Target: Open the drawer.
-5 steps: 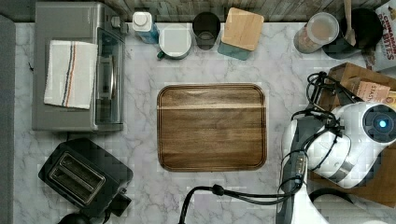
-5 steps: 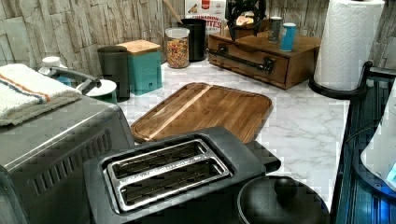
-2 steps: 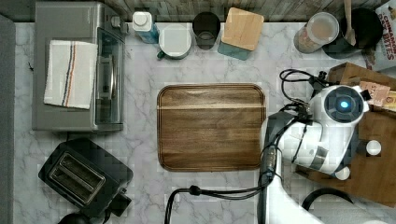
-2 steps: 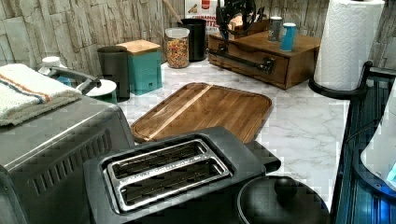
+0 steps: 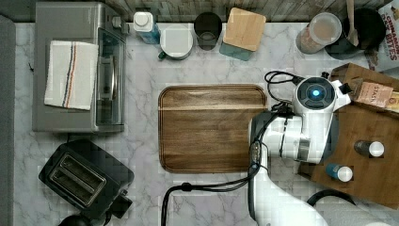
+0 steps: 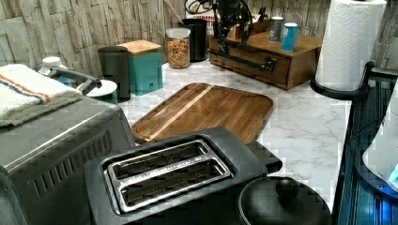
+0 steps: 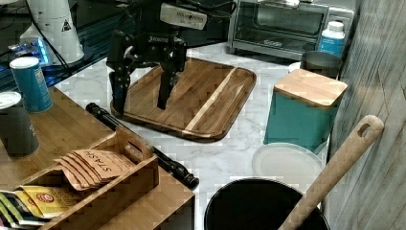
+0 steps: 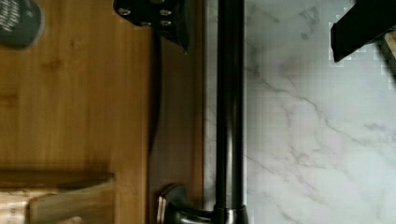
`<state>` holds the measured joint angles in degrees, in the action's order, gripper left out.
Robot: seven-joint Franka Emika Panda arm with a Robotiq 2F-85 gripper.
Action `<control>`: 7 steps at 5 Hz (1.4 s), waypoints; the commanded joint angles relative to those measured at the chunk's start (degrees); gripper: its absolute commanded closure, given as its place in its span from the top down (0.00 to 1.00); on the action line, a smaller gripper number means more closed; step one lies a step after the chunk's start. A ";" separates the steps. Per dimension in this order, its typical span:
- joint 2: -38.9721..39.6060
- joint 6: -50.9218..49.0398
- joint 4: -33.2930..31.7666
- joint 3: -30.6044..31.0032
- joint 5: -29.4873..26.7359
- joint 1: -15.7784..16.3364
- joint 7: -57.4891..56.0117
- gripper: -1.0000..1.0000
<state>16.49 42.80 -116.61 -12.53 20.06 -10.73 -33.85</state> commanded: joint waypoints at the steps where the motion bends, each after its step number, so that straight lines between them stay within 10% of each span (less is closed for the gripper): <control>1: 0.51 5.40 2.96 -2.86 2.92 0.05 7.25 1.00; 7: 5.02 10.71 0.43 -0.09 -9.27 -5.84 3.13 1.00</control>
<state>24.54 51.90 -116.94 -12.97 13.00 -14.60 -28.63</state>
